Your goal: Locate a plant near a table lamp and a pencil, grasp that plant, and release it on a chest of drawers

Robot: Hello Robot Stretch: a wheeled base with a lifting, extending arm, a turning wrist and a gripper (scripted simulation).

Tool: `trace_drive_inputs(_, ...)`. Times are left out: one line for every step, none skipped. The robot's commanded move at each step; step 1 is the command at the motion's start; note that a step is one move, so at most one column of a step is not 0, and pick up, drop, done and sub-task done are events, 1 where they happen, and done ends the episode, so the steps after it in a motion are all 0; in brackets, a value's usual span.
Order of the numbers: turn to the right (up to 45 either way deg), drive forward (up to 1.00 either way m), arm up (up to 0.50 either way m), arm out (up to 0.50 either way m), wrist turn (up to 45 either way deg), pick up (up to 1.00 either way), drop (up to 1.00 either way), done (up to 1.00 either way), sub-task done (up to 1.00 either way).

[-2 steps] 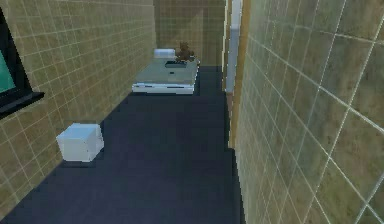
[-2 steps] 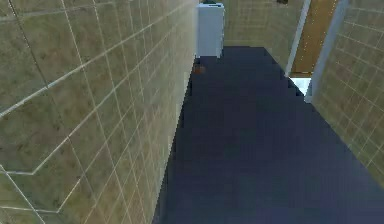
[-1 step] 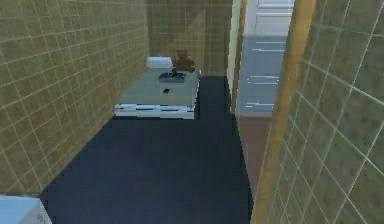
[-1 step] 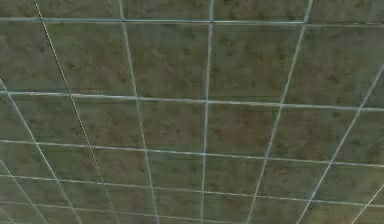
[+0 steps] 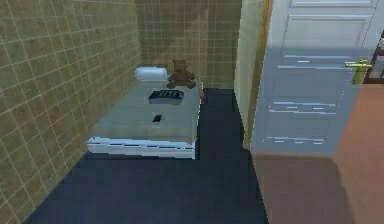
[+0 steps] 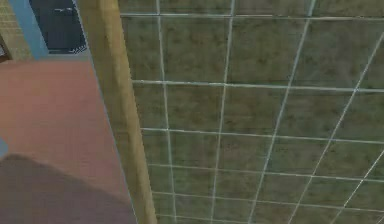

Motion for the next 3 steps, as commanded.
trace_drive_inputs(-36.0, 0.0, 0.0, 0.0, 0.0, 0.0, 0.0, 0.0, 0.0)
trace_drive_inputs(0.0, 0.45, 0.0, 0.0, 0.0, 0.0, 0.0, 0.0, 0.0)
trace_drive_inputs(45.0, 0.0, 0.0, 0.0, 0.0, 0.0, 0.0, 0.0, 0.0)
